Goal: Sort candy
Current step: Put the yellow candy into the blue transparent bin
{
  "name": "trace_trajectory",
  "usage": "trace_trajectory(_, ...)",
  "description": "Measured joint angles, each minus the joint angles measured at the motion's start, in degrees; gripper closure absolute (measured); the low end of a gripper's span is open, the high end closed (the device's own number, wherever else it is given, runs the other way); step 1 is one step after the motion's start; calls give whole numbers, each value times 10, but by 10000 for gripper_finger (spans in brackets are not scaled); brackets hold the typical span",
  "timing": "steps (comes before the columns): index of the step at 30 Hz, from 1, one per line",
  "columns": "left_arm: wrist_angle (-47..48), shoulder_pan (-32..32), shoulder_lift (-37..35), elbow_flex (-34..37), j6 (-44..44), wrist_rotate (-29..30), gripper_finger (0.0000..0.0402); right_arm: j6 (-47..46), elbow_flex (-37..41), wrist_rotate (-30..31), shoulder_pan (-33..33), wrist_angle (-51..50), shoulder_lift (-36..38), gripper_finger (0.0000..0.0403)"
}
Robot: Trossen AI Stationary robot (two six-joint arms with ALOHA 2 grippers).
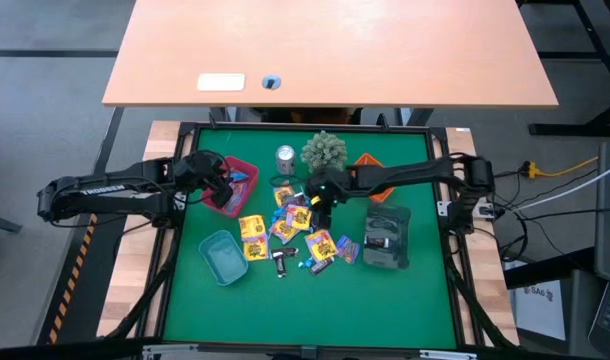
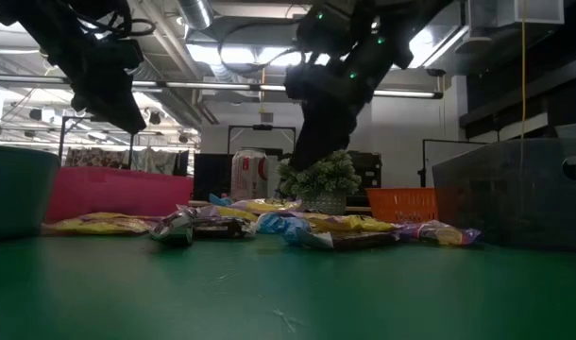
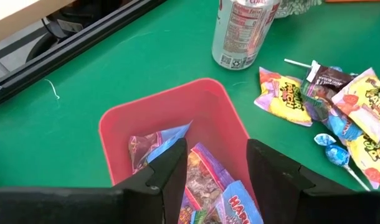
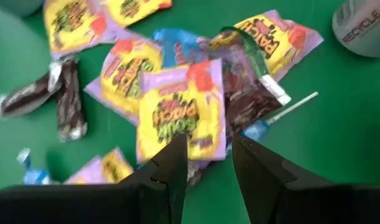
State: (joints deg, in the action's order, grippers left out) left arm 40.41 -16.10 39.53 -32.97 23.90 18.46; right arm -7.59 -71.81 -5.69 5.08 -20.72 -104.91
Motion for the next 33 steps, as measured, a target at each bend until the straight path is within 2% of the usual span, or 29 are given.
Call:
trace_trajectory(13,-1,0,0,0,0,-1,247,-172,0,-25,26,-5,-29,276)
trace_trajectory(19,-2,0,0,0,0,-1,247,-177,0,-59,24,2,-41,276)
trace_trajectory(33,-2,0,0,0,0,-1,246,-179,0,-49,24,2,-55,276)
